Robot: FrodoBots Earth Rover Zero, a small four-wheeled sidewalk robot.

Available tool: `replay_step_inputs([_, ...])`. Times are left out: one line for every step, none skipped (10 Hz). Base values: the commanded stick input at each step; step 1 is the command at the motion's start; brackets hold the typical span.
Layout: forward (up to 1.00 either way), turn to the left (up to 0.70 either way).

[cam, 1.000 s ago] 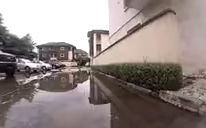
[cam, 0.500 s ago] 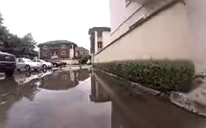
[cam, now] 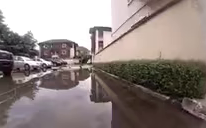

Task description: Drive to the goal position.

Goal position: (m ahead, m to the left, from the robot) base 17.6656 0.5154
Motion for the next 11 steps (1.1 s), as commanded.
replay_step_inputs([0.5, 0.0])
replay_step_inputs([0.5, 0.0])
replay_step_inputs([0.5, 0.0])
replay_step_inputs([0.5, 0.0])
replay_step_inputs([0.5, 0.0])
replay_step_inputs([0.5, 0.0])
replay_step_inputs([0.5, 0.0])
replay_step_inputs([0.5, 0.0])
replay_step_inputs([0.5, 0.0])
replay_step_inputs([0.5, 0.0])
replay_step_inputs([0.5, 0.0])
